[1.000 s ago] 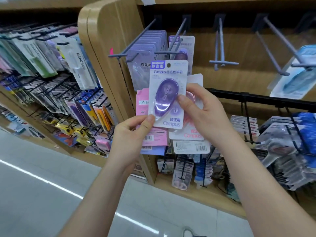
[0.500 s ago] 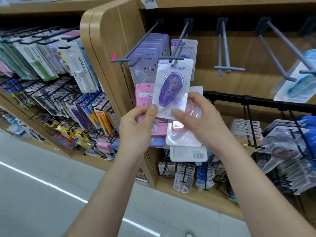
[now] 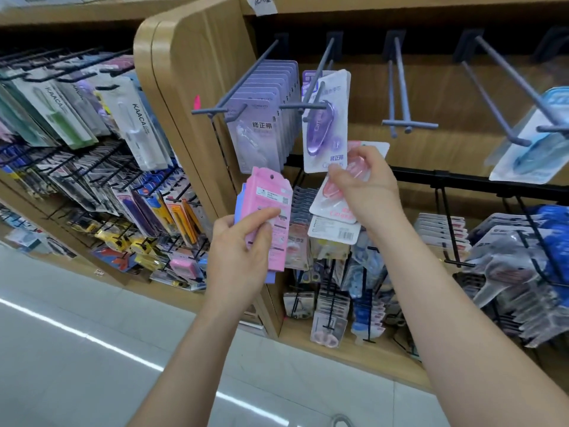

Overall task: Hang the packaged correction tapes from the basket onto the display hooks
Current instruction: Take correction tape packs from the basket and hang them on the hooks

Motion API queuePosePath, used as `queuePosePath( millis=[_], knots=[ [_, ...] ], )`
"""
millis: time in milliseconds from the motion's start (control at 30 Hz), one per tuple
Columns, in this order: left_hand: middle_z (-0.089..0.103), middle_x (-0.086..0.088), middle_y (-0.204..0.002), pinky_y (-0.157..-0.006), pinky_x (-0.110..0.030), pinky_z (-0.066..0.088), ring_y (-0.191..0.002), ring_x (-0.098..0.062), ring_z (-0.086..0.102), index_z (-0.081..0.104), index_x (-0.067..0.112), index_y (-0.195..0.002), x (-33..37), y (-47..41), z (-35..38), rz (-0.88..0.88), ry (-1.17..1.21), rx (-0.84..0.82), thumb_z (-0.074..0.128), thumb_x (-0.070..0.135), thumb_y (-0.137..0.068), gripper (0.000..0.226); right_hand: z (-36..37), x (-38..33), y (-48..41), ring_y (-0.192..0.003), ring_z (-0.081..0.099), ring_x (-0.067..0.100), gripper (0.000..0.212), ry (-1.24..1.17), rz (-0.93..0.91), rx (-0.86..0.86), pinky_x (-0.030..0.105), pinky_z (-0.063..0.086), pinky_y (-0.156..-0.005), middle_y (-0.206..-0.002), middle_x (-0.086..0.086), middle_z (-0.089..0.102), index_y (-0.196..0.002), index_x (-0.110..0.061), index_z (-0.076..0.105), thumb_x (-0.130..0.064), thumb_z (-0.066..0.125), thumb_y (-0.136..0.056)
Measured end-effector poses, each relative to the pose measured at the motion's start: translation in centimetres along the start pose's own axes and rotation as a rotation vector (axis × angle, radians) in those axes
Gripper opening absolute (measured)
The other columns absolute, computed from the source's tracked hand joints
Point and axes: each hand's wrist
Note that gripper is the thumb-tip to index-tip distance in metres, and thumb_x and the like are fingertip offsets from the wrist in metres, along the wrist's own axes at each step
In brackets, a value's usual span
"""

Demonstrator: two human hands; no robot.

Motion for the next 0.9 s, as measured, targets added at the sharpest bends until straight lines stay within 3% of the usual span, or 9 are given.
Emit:
queuePosePath(
  millis=[133,200,267,367,467,567,667,767,900],
  knots=[
    [0.053,-0.002,-0.103,-0.058,-0.007,0.042,-0.078,-0.006,0.055,0.072,0.048,-0.1,-0.4,-0.1,0.3,-0.026,0.026,-0.064,0.055,0.036,-0.096,0.021,-2.6,1.6,3.1,-0.104,0.06,0.01,0.072,-0.114,0.042,-0.058,0.033,0.056,-0.08,-0.124,-0.015,0.052,-0.137,-0.05,0.033,-0.03,0.077,-0.084],
    [0.06,0.001,-0.105,-0.074,-0.02,0.054,-0.087,-0.006,0.06,0.071,0.053,-0.097,-0.5,0.1,0.8,-0.037,0.032,-0.115,0.06,0.055,-0.087,0.015,-3.4,2.3,4.6,-0.126,0.051,0.011,0.097,-0.156,0.015,-0.077,0.036,0.047,-0.099,-0.14,-0.017,0.045,-0.146,-0.055,0.017,-0.032,0.083,-0.078],
    [0.061,0.003,-0.111,-0.081,-0.022,0.052,-0.097,0.0,0.06,0.07,0.056,-0.089,0.1,0.7,1.5,-0.035,0.009,-0.181,0.065,0.069,-0.075,0.02,-3.3,2.4,5.8,-0.132,0.043,0.005,0.11,-0.163,-0.002,-0.089,0.032,0.039,-0.103,-0.149,-0.017,0.038,-0.151,-0.052,0.008,-0.031,0.085,-0.074],
    [0.063,-0.004,-0.104,-0.071,-0.018,0.046,-0.097,-0.01,0.061,0.072,0.041,-0.08,0.8,1.2,2.6,-0.022,0.043,-0.242,0.067,0.079,-0.063,0.042,-2.5,1.9,6.6,-0.111,0.063,0.005,0.091,-0.256,-0.036,-0.103,0.032,0.055,-0.089,-0.128,-0.012,0.062,-0.147,-0.036,0.031,-0.021,0.084,-0.075],
    [0.067,-0.01,-0.095,-0.068,-0.022,0.045,-0.089,-0.016,0.063,0.071,0.025,-0.074,1.3,1.3,2.7,-0.058,0.164,-0.257,0.073,0.073,-0.066,0.048,-2.6,1.4,6.9,-0.098,0.071,0.014,0.052,-0.279,-0.054,-0.115,0.049,0.059,-0.084,-0.107,-0.005,0.072,-0.117,-0.031,0.055,-0.022,0.084,-0.074],
    [0.071,0.003,-0.077,-0.063,-0.019,0.048,-0.071,-0.004,0.062,0.073,0.017,-0.074,2.2,1.6,2.1,-0.106,0.286,-0.309,0.076,0.044,-0.074,0.028,-3.2,1.4,7.1,-0.101,0.071,0.016,0.055,-0.277,-0.059,-0.186,0.052,0.058,-0.088,-0.111,-0.004,0.072,-0.118,-0.028,0.056,-0.033,0.083,-0.069],
    [0.072,0.02,-0.078,-0.065,-0.014,0.051,-0.074,0.003,0.065,0.074,0.025,-0.076,2.8,1.9,1.8,-0.114,0.292,-0.352,0.076,0.026,-0.082,0.007,-3.5,1.3,7.3,-0.098,0.072,0.017,0.054,-0.313,-0.061,-0.187,0.048,0.059,-0.085,-0.108,-0.002,0.073,-0.119,-0.022,0.058,-0.031,0.08,-0.071],
    [0.074,0.014,-0.082,-0.064,-0.014,0.052,-0.079,0.0,0.069,0.076,0.023,-0.077,3.1,1.7,1.4,-0.104,0.332,-0.404,0.076,0.021,-0.081,0.004,-3.7,1.4,7.3,-0.091,0.073,0.017,0.043,-0.364,-0.064,-0.158,0.04,0.061,-0.077,-0.101,-0.002,0.075,-0.113,-0.02,0.061,-0.029,0.077,-0.074],
    [0.075,0.007,-0.089,-0.073,-0.024,0.058,-0.089,-0.01,0.071,0.08,0.022,-0.08,3.3,1.8,1.3,-0.146,0.339,-0.462,0.074,0.028,-0.076,0.009,-3.9,1.4,7.4,-0.09,0.074,0.019,0.041,-0.375,-0.037,-0.117,0.045,0.061,-0.078,-0.1,0.0,0.075,-0.108,-0.022,0.061,-0.037,0.077,-0.073]
  ],
)
Point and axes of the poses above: each hand's wrist, its own y-axis away from the middle knuckle, its own z-axis out of the palm, x = y × z
